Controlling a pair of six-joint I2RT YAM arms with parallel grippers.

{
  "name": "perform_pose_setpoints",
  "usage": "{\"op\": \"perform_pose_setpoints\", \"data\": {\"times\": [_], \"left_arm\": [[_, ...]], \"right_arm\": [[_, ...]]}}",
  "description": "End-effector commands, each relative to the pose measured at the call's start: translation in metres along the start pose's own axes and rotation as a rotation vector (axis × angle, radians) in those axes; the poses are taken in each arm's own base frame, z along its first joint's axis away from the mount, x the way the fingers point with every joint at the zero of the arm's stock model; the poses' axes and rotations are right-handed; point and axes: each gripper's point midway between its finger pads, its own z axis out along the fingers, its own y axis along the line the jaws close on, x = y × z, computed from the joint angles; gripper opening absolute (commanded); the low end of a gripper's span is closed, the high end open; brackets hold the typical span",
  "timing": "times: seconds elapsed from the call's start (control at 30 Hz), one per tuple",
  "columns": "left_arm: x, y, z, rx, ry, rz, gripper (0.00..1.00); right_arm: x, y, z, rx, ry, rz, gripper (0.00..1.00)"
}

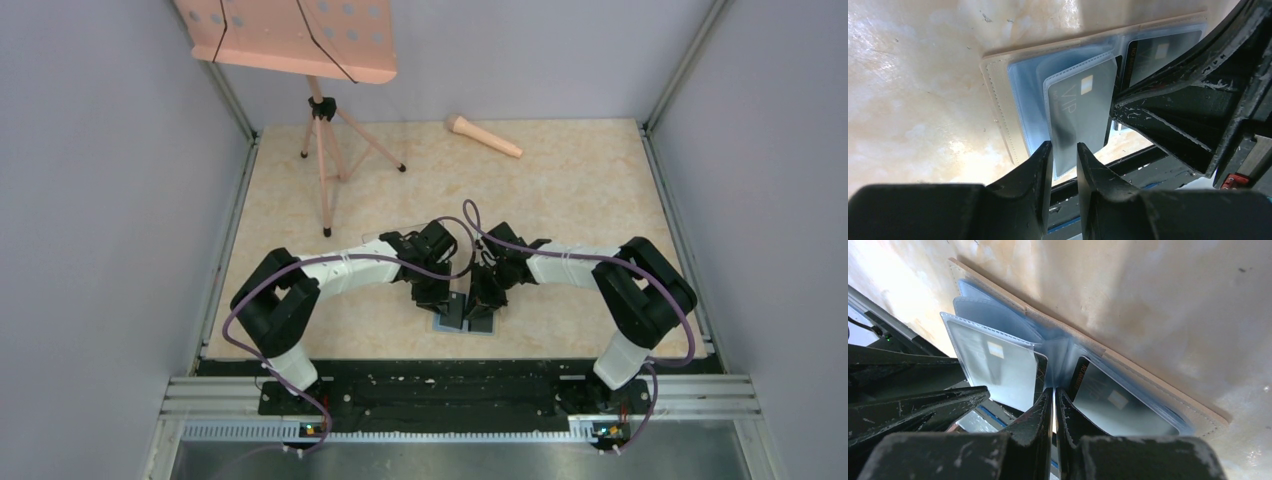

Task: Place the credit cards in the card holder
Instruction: Insert the credit card into the card holder.

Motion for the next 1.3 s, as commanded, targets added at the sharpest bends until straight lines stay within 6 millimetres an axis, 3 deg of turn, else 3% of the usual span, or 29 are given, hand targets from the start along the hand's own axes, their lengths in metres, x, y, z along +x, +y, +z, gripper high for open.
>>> {"op": "perform_pose_setpoints", "data": {"times": [0.0,0.47,0.87,1.27], "left_arm": [[-0.012,-0.02,-0.019,0.047,-0.06,0.045,0.29],[-0.013,-0.041,-0.033,0.067,-0.1,0.117,0.24],[-0.011,-0.045,-0.027,0.073,-0.077,0.125,0.25],[-0.007,-0.024,-0.015,-0.034,-0.045,0.116,0.17]], "right_arm": [[0.005,-0.002,0.004,0.01,0.016,-0.019,0.06],[0.0,0.003,-0.002,0.009,0.003,-0.028,0.06],[-0.002,0.009,-0.011,0.008,-0.016,-0.038,0.07],[-0.005,0.012,-0.014,0.008,-0.025,-0.041,0.07]]}}
